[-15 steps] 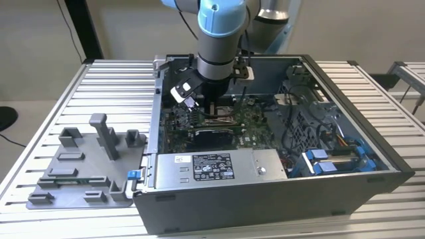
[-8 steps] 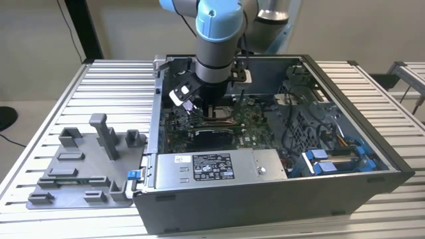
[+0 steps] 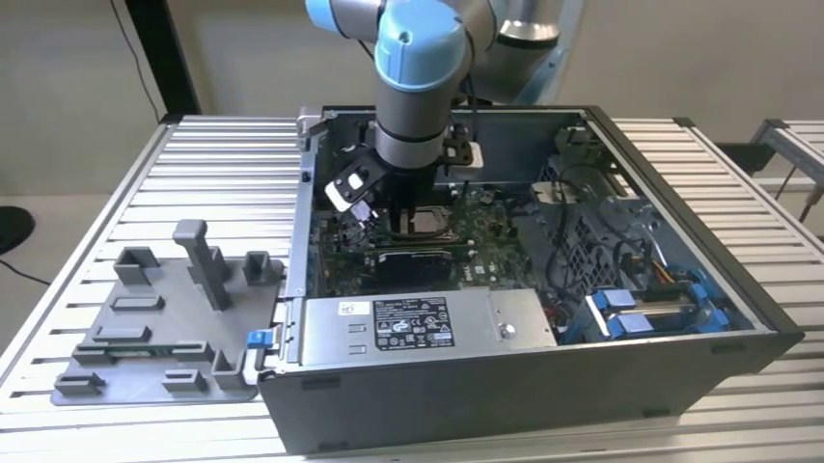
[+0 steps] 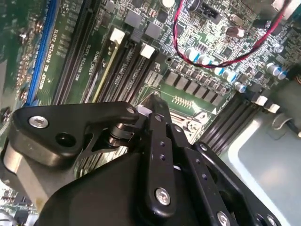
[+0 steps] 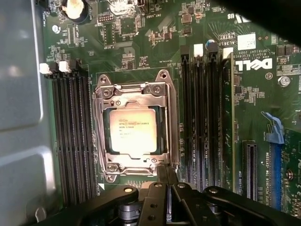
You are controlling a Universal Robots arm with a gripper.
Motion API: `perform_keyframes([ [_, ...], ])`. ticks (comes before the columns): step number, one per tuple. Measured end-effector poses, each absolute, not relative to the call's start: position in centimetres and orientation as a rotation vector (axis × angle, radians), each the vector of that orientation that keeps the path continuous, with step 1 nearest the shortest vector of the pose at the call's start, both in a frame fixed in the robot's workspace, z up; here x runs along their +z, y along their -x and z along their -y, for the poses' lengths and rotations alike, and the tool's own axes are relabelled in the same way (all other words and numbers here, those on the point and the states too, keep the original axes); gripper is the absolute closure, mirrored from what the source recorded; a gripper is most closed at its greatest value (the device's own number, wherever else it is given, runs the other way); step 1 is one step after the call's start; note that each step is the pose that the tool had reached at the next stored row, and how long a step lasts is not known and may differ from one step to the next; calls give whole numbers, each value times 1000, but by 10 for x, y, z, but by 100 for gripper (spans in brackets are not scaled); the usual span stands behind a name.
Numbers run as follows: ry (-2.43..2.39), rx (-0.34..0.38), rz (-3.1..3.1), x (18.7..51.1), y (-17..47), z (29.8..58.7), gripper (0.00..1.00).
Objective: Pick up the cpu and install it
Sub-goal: 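Install the second cpu locking lever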
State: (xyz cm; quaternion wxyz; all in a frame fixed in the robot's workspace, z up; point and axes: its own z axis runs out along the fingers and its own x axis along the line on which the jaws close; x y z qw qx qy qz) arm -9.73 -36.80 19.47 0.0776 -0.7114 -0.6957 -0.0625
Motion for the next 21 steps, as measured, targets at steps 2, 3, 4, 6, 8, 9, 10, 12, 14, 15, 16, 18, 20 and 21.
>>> perform_keyframes([
  [2,2130,-188,2083,194,98,369,100],
  [3,2129,-186,2082,194,98,369,100],
  [4,2129,-186,2081,194,98,370,100],
  [6,2128,-187,2079,194,97,373,100],
  [8,2125,-183,2076,196,97,375,100],
  [9,2124,-182,2075,199,97,376,100],
  [10,2123,-178,2073,203,97,376,100],
  [12,2122,-174,2071,212,96,377,100],
  [14,2121,-171,2070,218,96,377,100],
  [15,2121,-171,2069,218,96,377,100],
  [16,2121,-171,2069,217,96,377,100],
  [18,2121,-170,2069,214,96,377,100],
  [20,2121,-171,2069,210,96,377,100],
  [21,2120,-173,2068,210,96,377,100],
])
